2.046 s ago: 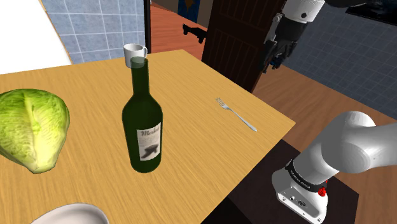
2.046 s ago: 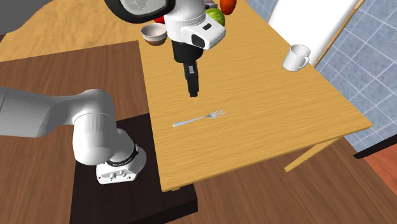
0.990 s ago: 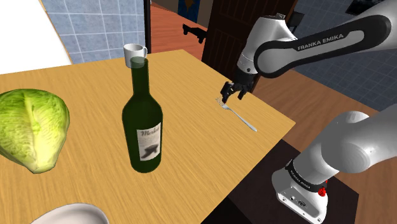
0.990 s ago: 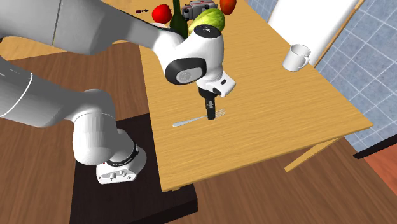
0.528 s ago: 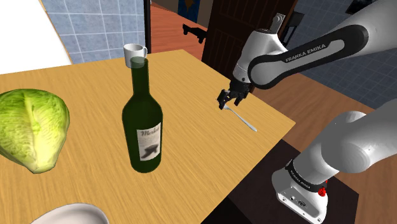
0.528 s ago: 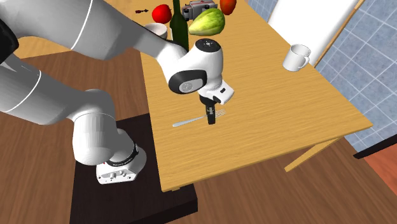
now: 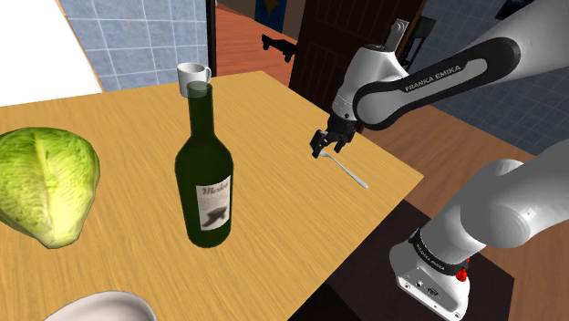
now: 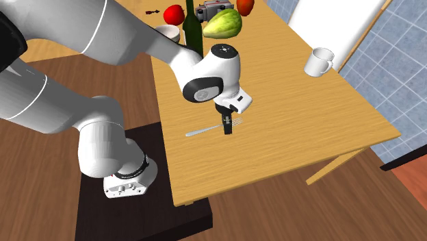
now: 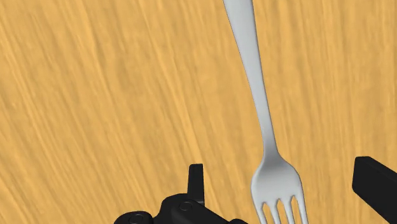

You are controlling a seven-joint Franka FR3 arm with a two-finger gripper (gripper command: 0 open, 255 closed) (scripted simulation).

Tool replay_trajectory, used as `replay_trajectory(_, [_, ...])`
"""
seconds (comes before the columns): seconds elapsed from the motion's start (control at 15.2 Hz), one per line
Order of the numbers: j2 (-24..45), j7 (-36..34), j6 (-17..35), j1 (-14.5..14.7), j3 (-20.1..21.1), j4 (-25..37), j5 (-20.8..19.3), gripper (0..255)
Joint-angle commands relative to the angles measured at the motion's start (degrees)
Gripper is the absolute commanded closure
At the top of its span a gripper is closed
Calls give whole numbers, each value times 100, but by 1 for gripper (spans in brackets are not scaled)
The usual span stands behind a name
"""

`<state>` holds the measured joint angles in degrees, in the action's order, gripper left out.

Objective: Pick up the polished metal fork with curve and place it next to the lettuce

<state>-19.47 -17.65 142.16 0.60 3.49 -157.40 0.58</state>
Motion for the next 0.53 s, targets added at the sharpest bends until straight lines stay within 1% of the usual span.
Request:
replay_trajectory(0.0, [0,0,0,0,0,0,0,255])
replay_trajectory(0.46, [-45,6,-46,0,-4,0,2,255])
